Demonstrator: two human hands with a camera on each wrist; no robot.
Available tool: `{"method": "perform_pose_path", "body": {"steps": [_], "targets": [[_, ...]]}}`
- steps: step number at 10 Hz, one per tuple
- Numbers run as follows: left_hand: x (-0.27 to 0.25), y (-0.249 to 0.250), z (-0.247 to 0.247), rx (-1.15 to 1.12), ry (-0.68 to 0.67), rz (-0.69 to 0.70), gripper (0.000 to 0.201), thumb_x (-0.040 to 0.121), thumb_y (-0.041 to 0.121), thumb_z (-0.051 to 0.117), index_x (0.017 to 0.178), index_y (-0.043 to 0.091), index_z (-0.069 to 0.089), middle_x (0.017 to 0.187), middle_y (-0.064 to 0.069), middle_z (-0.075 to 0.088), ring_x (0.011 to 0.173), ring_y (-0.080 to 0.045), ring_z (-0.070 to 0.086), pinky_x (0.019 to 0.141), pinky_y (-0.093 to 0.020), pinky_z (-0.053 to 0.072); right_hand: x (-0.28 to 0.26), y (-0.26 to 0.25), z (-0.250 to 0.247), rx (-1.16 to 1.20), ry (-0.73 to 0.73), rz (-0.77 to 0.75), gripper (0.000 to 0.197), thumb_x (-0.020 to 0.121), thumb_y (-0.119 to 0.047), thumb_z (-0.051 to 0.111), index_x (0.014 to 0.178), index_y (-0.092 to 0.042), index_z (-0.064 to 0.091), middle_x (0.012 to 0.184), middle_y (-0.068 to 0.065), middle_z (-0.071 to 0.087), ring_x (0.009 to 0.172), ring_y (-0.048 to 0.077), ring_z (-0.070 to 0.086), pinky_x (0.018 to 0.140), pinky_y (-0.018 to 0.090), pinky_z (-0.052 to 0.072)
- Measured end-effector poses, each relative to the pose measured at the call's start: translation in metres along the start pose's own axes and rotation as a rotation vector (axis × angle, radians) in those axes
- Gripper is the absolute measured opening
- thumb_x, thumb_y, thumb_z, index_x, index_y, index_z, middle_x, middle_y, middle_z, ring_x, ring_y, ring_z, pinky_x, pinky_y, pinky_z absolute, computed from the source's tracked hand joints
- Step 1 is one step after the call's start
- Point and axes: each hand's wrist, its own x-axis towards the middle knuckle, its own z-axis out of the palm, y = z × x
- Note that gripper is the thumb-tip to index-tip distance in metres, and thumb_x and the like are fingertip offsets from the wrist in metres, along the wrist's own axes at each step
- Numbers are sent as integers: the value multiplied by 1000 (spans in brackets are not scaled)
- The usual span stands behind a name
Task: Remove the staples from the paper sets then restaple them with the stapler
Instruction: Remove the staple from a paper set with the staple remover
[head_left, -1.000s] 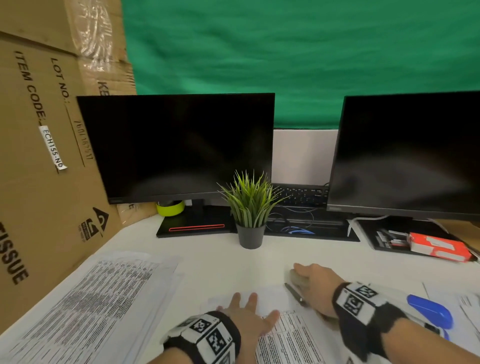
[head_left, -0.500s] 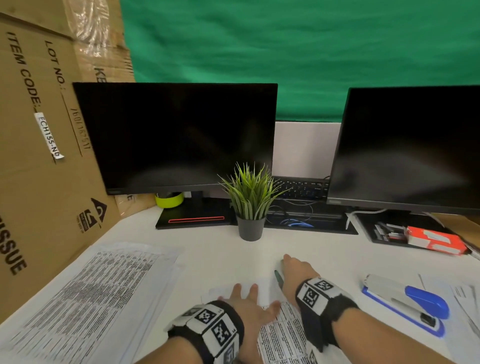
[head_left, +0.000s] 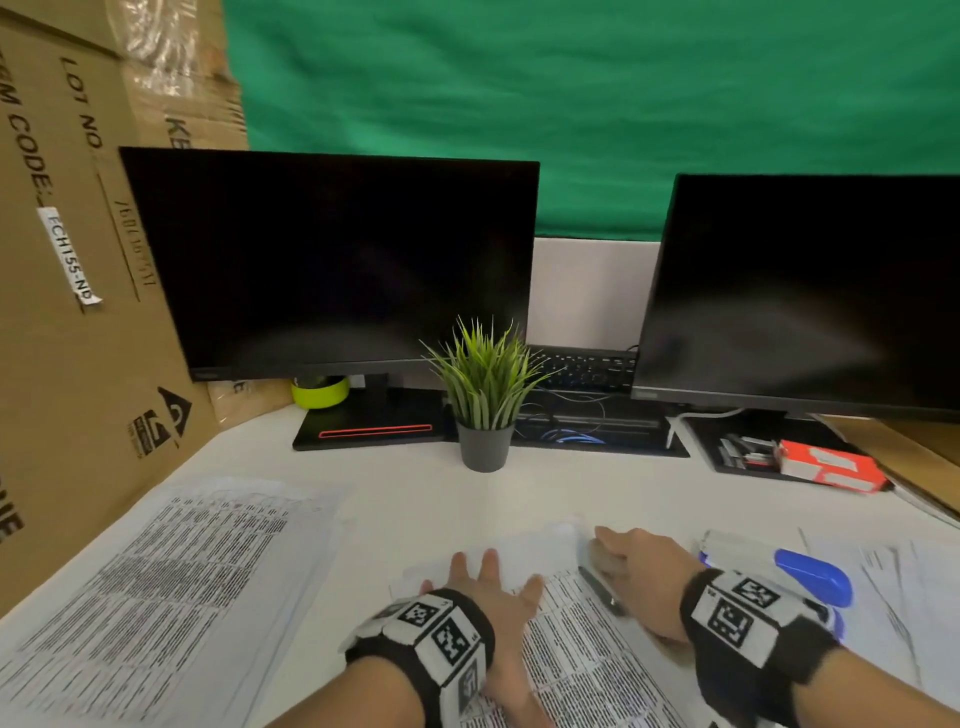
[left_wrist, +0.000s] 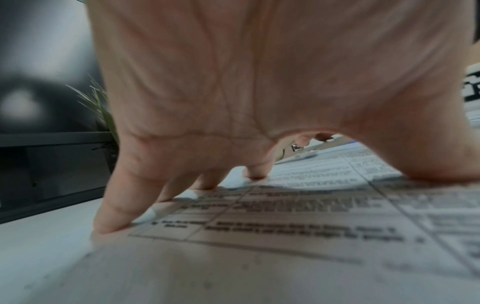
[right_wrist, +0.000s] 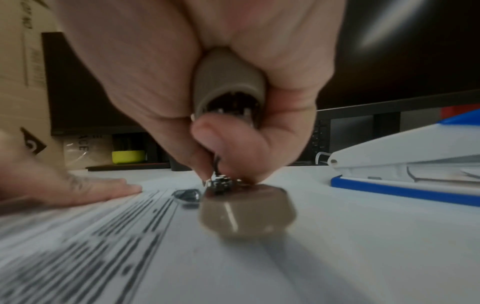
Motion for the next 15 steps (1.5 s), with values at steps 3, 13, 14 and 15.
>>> {"method": "perform_pose_path", "body": {"steps": [3, 13, 14, 15], "targets": [[-1, 14, 5, -168, 111, -189, 108, 64, 86, -5, 156, 30, 3, 163, -8, -1, 149, -28, 9, 119, -50, 4, 14, -4, 18, -7, 34, 10, 60, 95, -13, 44, 149, -17, 17, 141, 5, 43, 127, 23, 44, 106, 30, 38], [-26, -24, -38, -154, -16, 125, 100, 81, 72, 53, 155, 25, 4, 161, -5, 12, 146, -29, 18, 118, -46, 22, 29, 9, -18, 321, 156, 66, 47, 99, -17, 41, 145, -18, 29, 136, 7, 50, 119, 22, 54, 100, 23, 38], [-36, -34, -40, -174, 59, 49, 93, 84, 66, 56, 150, 10, 22, 148, -7, 32, 135, -26, 36, 111, -40, 34, 11, 15, -12, 436, 142, 19, 51, 98, -17, 45, 146, -27, 33, 134, 2, 52, 115, 20, 54, 99, 22, 36], [-44, -35, -36, -157, 32, 17, 96, 81, 68, 59, 146, 5, 28, 142, -7, 34, 131, -26, 39, 109, -39, 36, 2, 10, -7, 464, 114, -20, 49, 96, -15, 46, 143, -27, 39, 116, -3, 56, 95, 13, 54, 86, 17, 37]]}}
